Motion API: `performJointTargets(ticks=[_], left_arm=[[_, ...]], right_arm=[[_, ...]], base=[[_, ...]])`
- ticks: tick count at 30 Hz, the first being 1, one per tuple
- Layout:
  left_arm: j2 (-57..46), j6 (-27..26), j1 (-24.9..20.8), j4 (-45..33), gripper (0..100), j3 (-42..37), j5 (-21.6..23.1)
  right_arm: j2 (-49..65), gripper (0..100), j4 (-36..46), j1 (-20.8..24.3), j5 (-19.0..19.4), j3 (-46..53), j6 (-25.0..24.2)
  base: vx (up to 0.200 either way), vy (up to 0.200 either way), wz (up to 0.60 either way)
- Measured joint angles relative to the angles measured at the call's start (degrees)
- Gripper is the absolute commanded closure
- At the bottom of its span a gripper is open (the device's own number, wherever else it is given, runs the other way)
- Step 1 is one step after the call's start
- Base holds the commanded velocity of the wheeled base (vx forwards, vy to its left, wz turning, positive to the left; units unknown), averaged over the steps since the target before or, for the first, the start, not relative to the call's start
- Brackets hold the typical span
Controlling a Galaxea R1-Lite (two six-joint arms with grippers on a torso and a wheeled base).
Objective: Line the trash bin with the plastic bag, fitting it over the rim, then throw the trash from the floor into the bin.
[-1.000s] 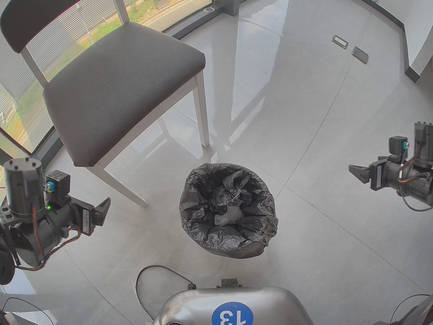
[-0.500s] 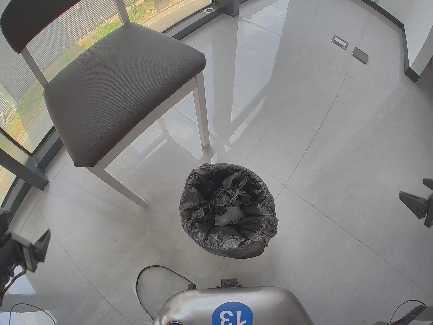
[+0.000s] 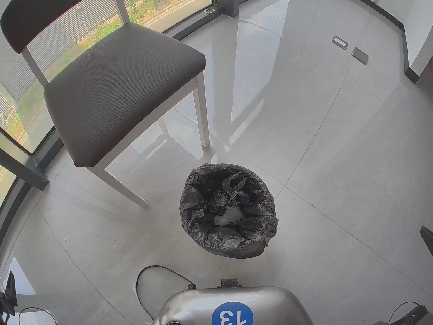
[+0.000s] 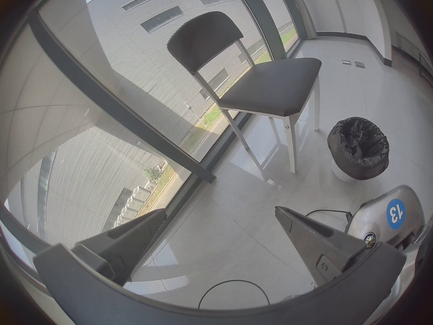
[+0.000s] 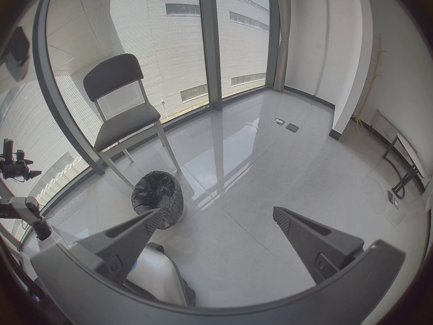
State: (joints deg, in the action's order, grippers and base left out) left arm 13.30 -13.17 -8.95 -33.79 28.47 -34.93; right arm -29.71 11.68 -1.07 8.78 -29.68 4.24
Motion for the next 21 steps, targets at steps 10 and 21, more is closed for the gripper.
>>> performJointTargets(ticks=[10,21], left_arm=[[-6.8,1.0,1.6,-4.7,0,0.8,-0.3],[-11.0,1.4,8.5,-14.1,0,2.6,2.3]], right_arm=[[10.6,0,5.9,-0.1,0.1,3.1,0.0],[14.0,0,6.4,-0.2,0.0,3.6,0.0]], base=[[0.000,0.000,0.00],[0.000,0.000,0.00]])
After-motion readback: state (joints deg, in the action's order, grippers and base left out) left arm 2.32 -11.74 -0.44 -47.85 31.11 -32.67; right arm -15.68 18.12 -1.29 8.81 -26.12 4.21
